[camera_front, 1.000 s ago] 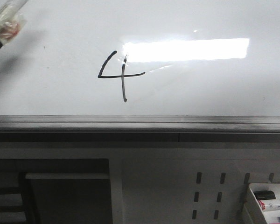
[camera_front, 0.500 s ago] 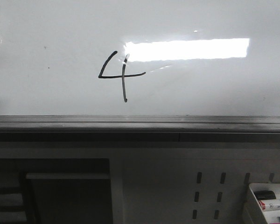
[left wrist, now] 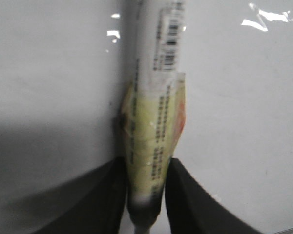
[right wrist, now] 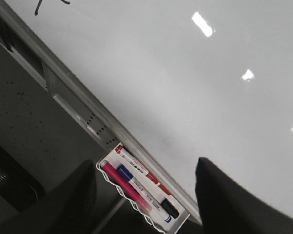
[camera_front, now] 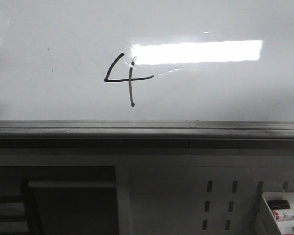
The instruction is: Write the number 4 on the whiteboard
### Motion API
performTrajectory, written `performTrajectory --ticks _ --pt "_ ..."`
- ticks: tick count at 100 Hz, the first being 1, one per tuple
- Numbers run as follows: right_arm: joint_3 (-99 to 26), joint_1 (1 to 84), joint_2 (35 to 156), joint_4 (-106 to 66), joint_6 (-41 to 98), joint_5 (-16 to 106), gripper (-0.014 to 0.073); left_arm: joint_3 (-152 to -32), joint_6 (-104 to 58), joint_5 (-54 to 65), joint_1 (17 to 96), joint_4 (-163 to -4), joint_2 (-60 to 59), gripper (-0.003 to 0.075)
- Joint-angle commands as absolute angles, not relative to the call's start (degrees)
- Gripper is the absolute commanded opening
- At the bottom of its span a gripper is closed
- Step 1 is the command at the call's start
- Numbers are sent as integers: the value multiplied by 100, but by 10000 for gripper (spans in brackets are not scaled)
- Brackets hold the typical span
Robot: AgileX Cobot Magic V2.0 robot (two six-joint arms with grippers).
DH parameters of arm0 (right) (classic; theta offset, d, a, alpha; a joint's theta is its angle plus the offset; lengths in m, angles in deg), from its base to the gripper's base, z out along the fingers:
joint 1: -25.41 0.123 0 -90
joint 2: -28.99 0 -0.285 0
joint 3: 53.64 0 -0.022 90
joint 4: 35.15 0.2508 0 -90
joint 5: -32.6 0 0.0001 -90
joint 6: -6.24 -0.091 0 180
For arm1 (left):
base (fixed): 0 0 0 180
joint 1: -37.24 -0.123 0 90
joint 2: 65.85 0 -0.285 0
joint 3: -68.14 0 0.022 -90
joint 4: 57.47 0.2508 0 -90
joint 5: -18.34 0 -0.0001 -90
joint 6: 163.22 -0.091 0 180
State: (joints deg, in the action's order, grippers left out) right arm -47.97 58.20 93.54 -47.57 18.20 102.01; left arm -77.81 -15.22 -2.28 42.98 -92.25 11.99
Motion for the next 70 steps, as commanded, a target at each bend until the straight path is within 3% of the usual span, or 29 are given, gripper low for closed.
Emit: performTrajectory --ticks 1,10,33,70 --pt "-4928 5788 9263 -4935 1479 9881 397 -7907 -1469 137 4283 -9344 1045 356" --pt "-4773 5788 9211 -4965 911 9690 397 -7907 -1465 -5 4283 -9529 905 405" --pt "-3405 5406 8513 -5220 -34 8171 397 -7907 -1465 -68 4613 -9603 409 404" --pt "-2169 5125 7567 -4851 -648 7072 397 -7907 -1465 -244 4946 -9376 -418 399"
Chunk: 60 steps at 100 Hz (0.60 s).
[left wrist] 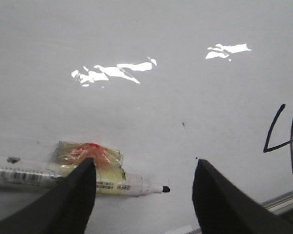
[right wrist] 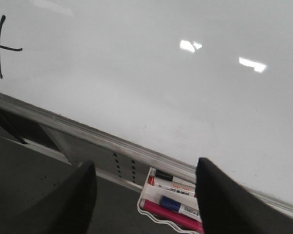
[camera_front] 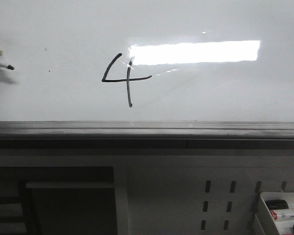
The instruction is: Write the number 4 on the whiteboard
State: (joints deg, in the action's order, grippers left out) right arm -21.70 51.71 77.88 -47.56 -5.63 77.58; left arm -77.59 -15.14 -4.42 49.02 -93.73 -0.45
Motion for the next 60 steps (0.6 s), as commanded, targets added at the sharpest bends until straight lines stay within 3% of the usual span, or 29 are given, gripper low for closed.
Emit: performTrajectory --ticks 1,50,60 --pt "-2157 5125 7551 -4853 -648 7044 397 -7907 -1465 -245 4946 -9313 -475 399" --pt "-2075 5125 7426 -5179 -648 7066 393 -7872 -1455 -556 4747 -8936 -819 398" --pt "-2075 5125 7426 -5184 -648 7056 320 -7872 -1455 -821 4733 -8738 -944 374"
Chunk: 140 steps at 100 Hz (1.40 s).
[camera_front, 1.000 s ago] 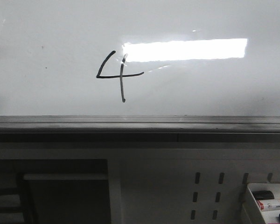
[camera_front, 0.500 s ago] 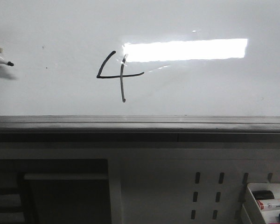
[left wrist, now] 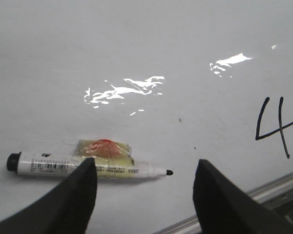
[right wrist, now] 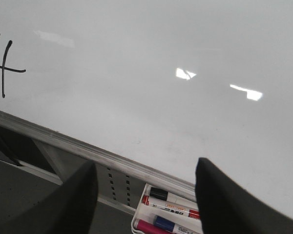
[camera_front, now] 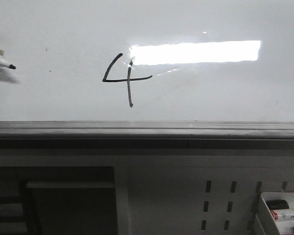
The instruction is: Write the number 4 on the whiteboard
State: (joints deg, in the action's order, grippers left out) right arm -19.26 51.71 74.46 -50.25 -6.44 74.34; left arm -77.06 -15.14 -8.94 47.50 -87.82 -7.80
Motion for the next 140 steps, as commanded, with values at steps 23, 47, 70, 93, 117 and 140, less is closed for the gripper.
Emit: performTrajectory --ticks 23,47,70,93,117,140 --pt "-2075 5125 7426 -5184 -648 6882 -13 -7872 -636 -1269 4733 -7624 -1542 246" --pt "-1805 5125 7426 -5301 -648 6041 -64 -7405 1021 -1138 4733 -6054 -2299 48" --pt "-517 5125 7264 -5762 -648 3010 -64 -6022 1320 889 4733 -6078 -3259 -20" --pt "585 5125 7429 -5797 -648 1222 -64 -5259 1332 1428 4733 -6835 -3485 -20" --pt "1204 5125 7498 -5507 -714 425 -64 -4805 1332 1418 4733 -6835 -3485 -20" --pt "1253 5125 7498 -5507 -714 489 -64 -4415 1332 1418 4637 -6835 -3881 -20"
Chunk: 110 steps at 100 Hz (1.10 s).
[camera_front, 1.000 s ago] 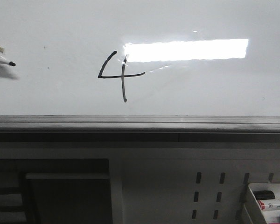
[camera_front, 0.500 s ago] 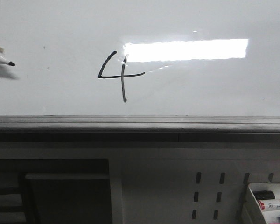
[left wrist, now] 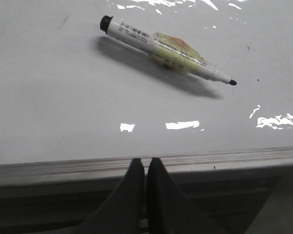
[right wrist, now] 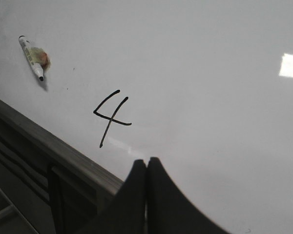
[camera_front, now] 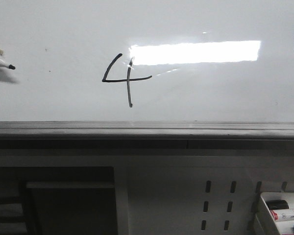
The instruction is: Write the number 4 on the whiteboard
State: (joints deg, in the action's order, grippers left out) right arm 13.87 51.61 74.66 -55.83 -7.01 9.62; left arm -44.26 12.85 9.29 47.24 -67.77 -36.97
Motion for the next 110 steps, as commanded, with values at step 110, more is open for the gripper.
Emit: performTrajectory --ticks 110 --pt "1253 5125 7498 -5507 -714 489 -64 -3318 1489 1914 4242 -5782 -5995 -20"
